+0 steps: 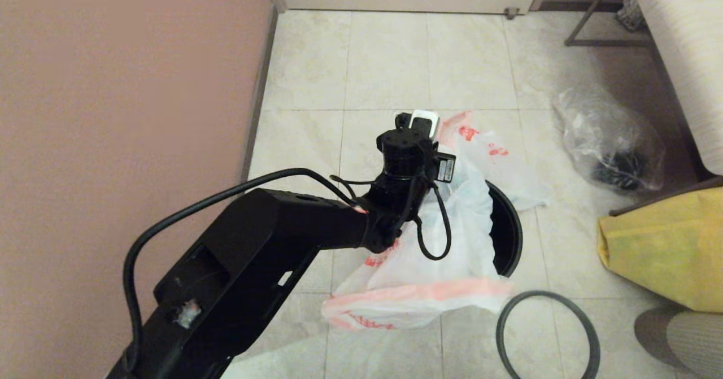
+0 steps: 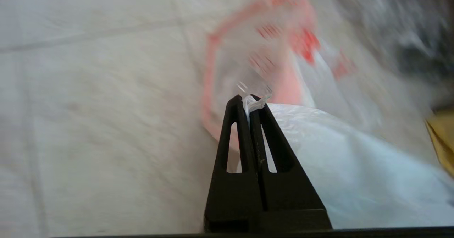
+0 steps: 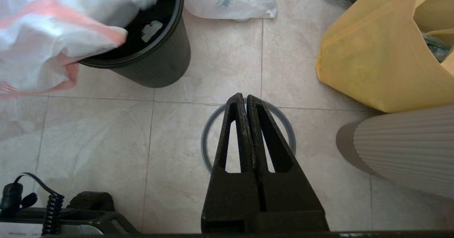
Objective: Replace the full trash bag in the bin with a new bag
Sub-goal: Put the new garbage bag on the trash can
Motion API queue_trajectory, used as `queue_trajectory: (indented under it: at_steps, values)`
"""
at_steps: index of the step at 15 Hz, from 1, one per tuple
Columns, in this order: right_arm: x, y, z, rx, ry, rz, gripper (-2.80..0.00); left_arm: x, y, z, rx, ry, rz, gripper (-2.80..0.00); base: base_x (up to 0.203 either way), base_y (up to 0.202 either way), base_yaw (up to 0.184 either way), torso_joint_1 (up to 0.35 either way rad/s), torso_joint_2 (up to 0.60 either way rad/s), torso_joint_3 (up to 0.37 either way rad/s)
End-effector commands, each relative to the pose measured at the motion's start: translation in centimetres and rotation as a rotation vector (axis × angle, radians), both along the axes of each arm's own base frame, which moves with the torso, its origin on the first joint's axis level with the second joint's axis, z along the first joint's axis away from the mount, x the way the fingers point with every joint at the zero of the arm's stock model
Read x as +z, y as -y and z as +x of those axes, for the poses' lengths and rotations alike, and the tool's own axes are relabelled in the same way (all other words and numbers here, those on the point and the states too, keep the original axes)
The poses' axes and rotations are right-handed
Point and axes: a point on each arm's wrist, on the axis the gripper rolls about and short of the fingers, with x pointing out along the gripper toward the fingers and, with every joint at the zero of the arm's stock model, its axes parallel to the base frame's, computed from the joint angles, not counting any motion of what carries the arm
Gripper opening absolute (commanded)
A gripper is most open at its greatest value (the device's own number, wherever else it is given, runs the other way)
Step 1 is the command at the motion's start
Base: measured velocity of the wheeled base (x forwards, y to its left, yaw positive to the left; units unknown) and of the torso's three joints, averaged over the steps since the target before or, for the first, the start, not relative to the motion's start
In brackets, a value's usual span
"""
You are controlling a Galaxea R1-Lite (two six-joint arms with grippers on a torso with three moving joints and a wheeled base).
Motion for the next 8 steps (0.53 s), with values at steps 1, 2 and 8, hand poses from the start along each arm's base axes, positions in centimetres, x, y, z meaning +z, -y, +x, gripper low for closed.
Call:
queue_trajectory:
  at_steps: [1, 2, 8]
  values:
    - [0.0, 0.0, 0.0, 0.001, -0.001, 0.000, -2.80, 1.6, -0.3, -0.8, 0.031, 0.008, -0.019, -2.80, 0.000, 0.000, 0.000, 0.000, 0.00, 0.000]
    - [0.0, 0.0, 0.0, 0.001, -0.001, -0.002, -2.80, 1.1, -0.1, -1.0, 0.052, -0.020, -0.005, -2.80, 0.000, 0.000, 0.000, 0.000, 0.00, 0.000]
    - [0.0, 0.0, 0.0, 0.001, -0.001, 0.000, -2.80, -4.0, 2.0, -6.6, -0.016, -0.395, 0.250, -2.80, 0.000, 0.000, 0.000, 0.000, 0.00, 0.000]
